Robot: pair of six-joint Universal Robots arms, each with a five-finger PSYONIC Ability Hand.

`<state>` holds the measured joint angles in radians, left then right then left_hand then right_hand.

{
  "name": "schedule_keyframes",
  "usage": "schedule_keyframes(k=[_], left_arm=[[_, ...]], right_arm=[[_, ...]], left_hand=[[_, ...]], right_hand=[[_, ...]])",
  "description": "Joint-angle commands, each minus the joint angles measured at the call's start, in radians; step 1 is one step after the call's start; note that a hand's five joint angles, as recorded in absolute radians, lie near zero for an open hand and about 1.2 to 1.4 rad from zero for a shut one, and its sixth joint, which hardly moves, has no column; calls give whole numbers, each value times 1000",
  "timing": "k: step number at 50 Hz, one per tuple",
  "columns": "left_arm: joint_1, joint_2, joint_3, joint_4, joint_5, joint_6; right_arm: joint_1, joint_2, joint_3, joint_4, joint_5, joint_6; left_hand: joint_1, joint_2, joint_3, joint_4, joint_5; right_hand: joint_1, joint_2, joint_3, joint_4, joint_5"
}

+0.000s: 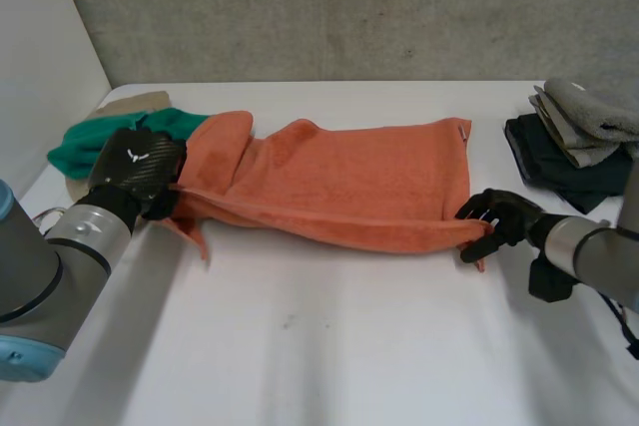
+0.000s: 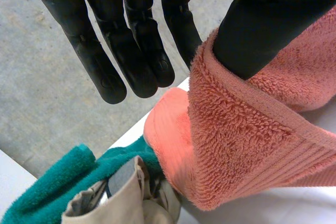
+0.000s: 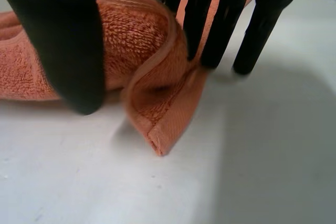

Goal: Fold the laundry.

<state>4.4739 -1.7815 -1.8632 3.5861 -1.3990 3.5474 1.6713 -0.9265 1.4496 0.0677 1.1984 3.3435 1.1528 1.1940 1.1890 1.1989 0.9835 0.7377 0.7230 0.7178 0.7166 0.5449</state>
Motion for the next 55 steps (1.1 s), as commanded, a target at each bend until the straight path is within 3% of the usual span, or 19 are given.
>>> schedule_keyframes(k=[1,3,7,8,11,12,16,22,27,34,39,44,45,47,48,50,55], left_arm=[[1,40,12,-1,-2,2],[1,69,15,-3,-2,4],[14,177,18,-27,2,7],[14,200,22,-41,2,8],[21,290,58,-119,8,11],[22,312,70,-144,9,11],[33,372,142,-289,26,13],[45,364,210,-446,43,19],[48,210,214,-454,40,42],[44,-96,327,-454,26,220],[25,-294,622,-442,-20,334],[21,-342,921,-331,-28,340],[21,-337,997,-226,-29,332],[18,-334,1021,-155,-29,320],[11,-317,1033,-38,-28,277],[10,-282,1033,67,-26,224],[22,-199,983,66,-25,145]], right_arm=[[42,37,-72,-17,98,-18],[41,11,-66,-38,118,-28],[36,-207,-19,-103,127,-175],[35,-312,3,-98,116,-282],[28,-444,17,-71,99,-465],[22,-504,17,-37,93,-590],[12,-590,-11,93,107,-836],[15,-649,-75,245,109,-891],[15,-605,-78,288,109,-897],[41,-319,-205,290,168,-911],[87,-174,-414,193,274,-891],[116,-144,-589,-111,326,-802],[117,-149,-600,-167,331,-786],[117,-175,-621,-307,352,-756],[119,-184,-623,-348,357,-751],[125,-199,-629,-437,369,-753],[130,-204,-635,-445,368,-753]], left_hand=[[244,202,207,197,238],[244,202,207,197,238],[244,202,207,197,238],[244,202,207,197,238],[244,202,207,197,238],[244,202,207,197,238],[244,202,207,197,238],[244,202,207,197,238],[244,202,207,197,238],[244,202,207,197,238],[244,202,207,197,238],[244,202,207,197,238],[244,202,207,197,238],[244,202,207,197,238],[244,202,207,197,238],[244,202,207,197,238],[244,202,207,197,238]], right_hand=[[659,673,678,680,677],[659,673,678,680,677],[659,673,678,680,677],[659,673,678,680,677],[659,673,678,680,677],[659,673,678,680,677],[659,673,678,680,677],[659,673,678,680,677],[659,673,678,680,677],[659,673,678,680,677],[659,673,678,680,677],[659,673,678,680,677],[659,673,678,680,677],[659,673,678,680,677],[659,673,678,680,677],[659,673,678,680,677],[659,673,678,680,677]])
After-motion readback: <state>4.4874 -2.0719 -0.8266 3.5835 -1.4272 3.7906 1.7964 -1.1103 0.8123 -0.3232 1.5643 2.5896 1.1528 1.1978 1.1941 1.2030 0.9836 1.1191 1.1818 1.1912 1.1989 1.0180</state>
